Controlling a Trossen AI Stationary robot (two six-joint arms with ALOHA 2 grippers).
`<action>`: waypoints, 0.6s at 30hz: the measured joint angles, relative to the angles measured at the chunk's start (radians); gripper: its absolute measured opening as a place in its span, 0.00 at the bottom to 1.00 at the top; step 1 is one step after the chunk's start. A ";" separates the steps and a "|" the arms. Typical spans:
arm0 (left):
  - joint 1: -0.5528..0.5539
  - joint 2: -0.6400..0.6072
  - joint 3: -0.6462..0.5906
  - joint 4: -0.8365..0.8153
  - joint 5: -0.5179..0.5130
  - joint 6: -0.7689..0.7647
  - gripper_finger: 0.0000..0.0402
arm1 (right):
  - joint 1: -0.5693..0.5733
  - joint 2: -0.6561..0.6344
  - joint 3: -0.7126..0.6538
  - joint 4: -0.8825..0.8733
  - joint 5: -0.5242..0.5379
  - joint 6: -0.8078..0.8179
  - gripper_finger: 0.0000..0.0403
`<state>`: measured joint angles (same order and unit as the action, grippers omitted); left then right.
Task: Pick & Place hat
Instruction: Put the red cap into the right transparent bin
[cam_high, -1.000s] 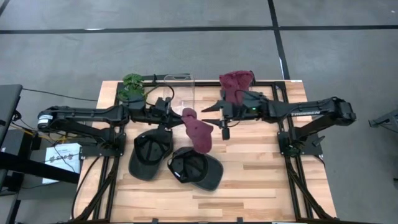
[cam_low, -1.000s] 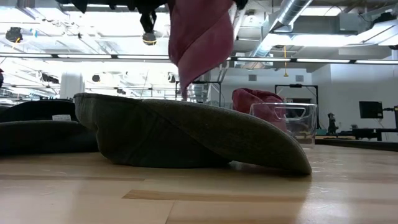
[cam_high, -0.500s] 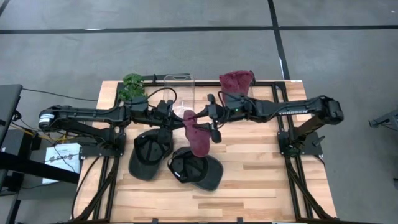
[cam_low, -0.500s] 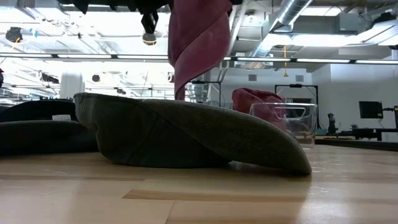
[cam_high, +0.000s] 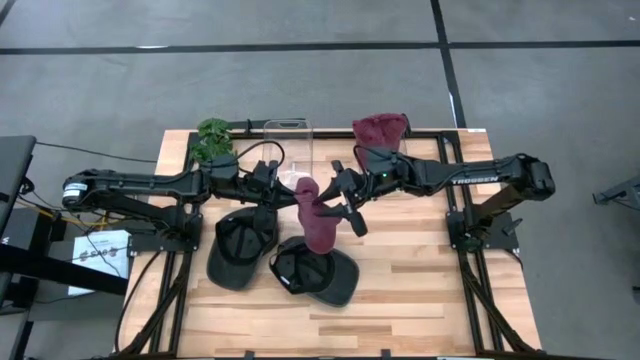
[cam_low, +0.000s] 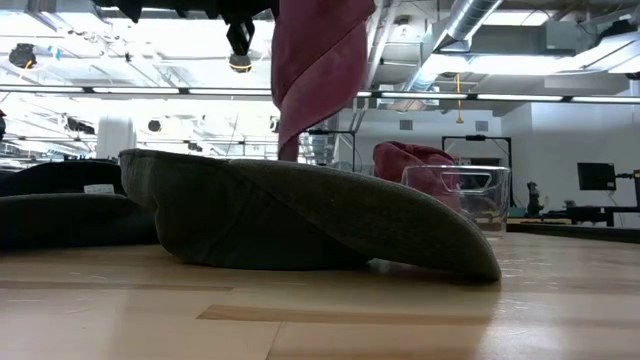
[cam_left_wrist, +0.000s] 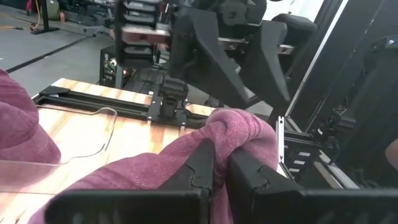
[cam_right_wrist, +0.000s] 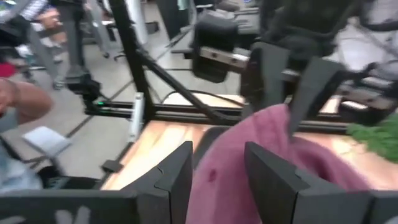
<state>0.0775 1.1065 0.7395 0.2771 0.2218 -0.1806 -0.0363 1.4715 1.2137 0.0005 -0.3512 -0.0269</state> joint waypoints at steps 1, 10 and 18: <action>0.000 0.000 0.000 0.000 0.001 0.000 0.05 | -0.003 0.000 0.000 -0.001 0.020 -0.011 0.33; 0.000 0.000 0.000 -0.008 0.067 0.000 0.05 | -0.069 -0.004 0.021 -0.014 0.062 -0.026 0.34; 0.000 0.000 0.000 -0.008 0.068 0.000 0.05 | -0.109 0.021 0.029 -0.077 -0.141 0.073 0.34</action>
<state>0.0772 1.1065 0.7395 0.2691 0.2897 -0.1810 -0.1448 1.4929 1.2430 -0.0765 -0.4927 0.0459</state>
